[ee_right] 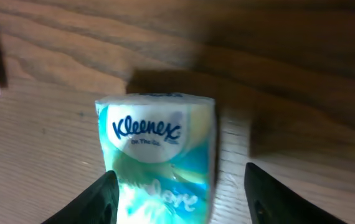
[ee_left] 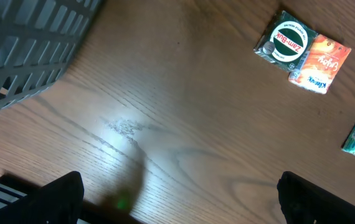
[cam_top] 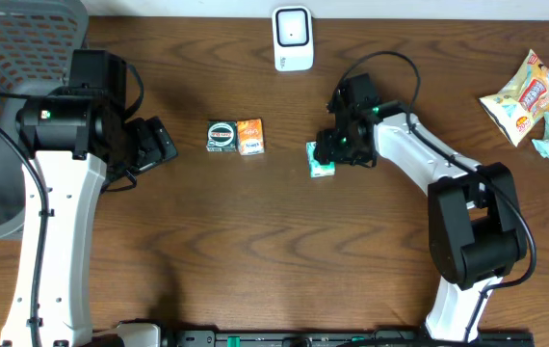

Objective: Scan the item barcode

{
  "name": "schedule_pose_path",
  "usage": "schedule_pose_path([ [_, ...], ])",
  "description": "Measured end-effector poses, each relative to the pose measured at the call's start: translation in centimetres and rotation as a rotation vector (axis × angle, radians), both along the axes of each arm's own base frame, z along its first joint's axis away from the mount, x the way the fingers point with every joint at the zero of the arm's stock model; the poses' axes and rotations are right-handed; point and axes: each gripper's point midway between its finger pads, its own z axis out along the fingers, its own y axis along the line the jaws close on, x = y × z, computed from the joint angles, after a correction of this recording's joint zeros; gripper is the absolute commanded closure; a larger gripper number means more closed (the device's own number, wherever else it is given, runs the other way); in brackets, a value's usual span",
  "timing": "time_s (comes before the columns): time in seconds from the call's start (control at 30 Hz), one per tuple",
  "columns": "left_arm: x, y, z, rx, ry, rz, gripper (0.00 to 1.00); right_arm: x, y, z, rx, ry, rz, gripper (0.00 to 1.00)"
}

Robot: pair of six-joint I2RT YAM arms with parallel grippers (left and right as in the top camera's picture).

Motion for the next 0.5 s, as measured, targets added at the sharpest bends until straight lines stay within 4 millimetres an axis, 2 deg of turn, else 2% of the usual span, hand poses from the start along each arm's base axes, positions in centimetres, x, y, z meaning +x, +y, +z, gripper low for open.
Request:
schedule_pose_path([
  [0.17,0.0,0.0,0.0,0.0,0.0,0.0,0.03,-0.7,0.3,-0.9,0.029,0.012,0.009,0.53],
  [0.2,0.0,0.0,0.0,0.0,0.0,0.0,0.02,-0.8,0.4,-1.1,0.034,0.01,0.01,0.58],
  [0.27,0.0,0.0,0.0,0.0,0.0,0.0,0.02,-0.8,0.6,-1.2,0.051,0.004,0.018,0.77],
  [0.3,0.0,0.0,0.0,0.0,0.0,0.0,0.02,-0.8,0.7,-1.3,0.058,0.003,0.019,0.94],
  [0.33,0.0,0.0,0.0,0.0,0.0,0.0,0.02,-0.9,0.8,-1.3,0.073,0.005,0.017,0.99],
  [0.5,0.0,0.0,0.0,0.0,0.0,0.0,0.02,-0.8,0.8,-0.9,0.124,0.015,0.01,0.99],
])
